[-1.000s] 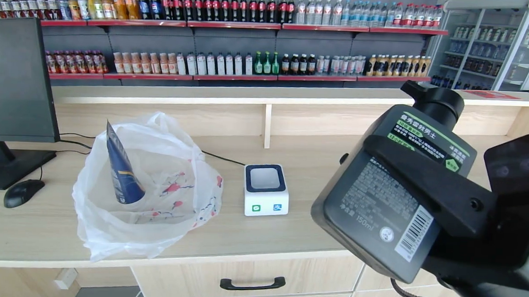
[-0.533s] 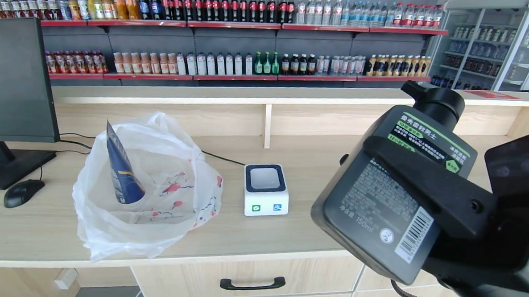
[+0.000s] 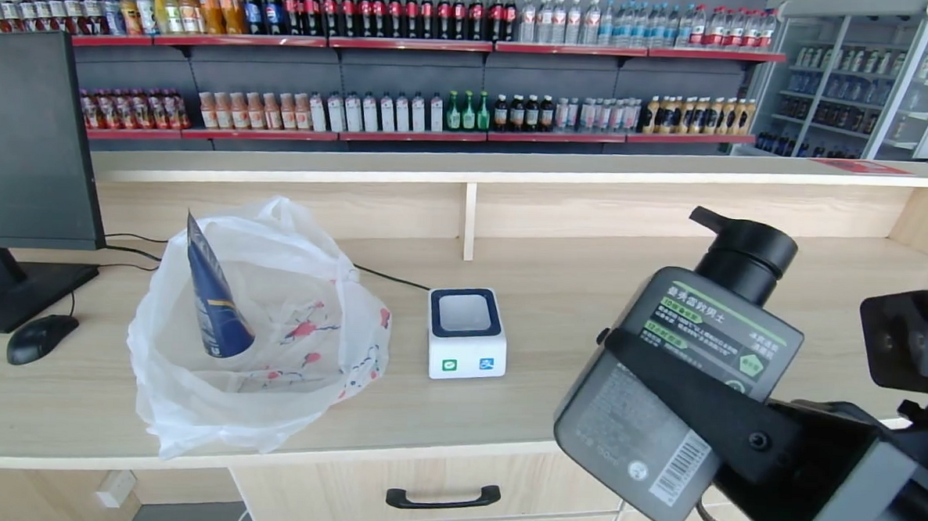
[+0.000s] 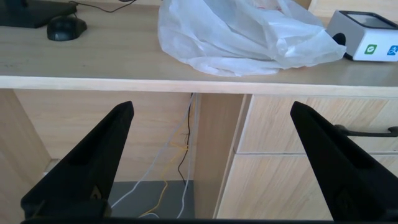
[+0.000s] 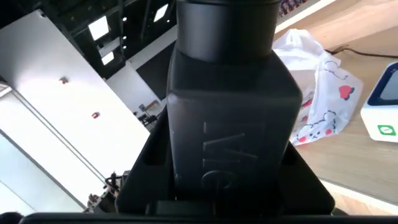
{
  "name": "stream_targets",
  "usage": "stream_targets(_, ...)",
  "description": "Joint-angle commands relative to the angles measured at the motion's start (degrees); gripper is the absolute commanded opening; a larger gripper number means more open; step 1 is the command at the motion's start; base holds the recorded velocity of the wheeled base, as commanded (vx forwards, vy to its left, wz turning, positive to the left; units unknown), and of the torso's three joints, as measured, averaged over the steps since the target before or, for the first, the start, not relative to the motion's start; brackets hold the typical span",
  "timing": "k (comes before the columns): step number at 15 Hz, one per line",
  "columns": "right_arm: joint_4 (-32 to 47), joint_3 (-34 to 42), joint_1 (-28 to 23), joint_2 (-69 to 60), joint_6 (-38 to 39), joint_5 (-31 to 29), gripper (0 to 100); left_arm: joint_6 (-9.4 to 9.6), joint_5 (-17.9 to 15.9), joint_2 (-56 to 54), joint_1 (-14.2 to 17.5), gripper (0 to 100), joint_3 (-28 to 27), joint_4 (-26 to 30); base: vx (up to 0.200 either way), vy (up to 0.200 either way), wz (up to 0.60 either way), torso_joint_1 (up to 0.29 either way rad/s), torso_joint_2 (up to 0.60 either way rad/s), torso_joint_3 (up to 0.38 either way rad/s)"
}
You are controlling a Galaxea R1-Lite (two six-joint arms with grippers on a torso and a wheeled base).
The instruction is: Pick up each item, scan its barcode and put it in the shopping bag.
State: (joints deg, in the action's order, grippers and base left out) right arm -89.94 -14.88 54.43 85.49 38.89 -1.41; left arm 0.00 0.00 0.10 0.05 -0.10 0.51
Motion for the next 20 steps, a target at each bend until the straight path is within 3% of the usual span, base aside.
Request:
stream_targets(1,-0.1,4.4,-4.6,0.3,-3.6,0.6,0,-0.09,0.1,0.0,0.0,100,0.0,0.0,0.0,0.0,0.0,0.0,0.0,0.0)
stream_targets(4,-0.1,8.2,-10.4,-0.2,-10.9,1.0,0,-0.09,0.0,0.0,0.0,100,0.0,0.0,0.0,0.0,0.0,0.0,0.0,0.0)
stream_targets(10,-0.1,8.1,-26.0,5.9,-23.4,1.0,0,-0.18,0.1,0.0,0.0,100,0.0,0.0,0.0,0.0,0.0,0.0,0.0,0.0)
stream_targets(16,-0.1,8.1,-26.0,5.0,-25.3,1.0,0,-0.18,0.1,0.0,0.0,100,0.0,0.0,0.0,0.0,0.0,0.0,0.0,0.0)
stream_targets(20,-0.1,7.0,-26.0,5.2,-25.2,1.0,0,-0.09,0.1,0.0,0.0,100,0.0,0.0,0.0,0.2,0.0,0.001,0.0,0.001)
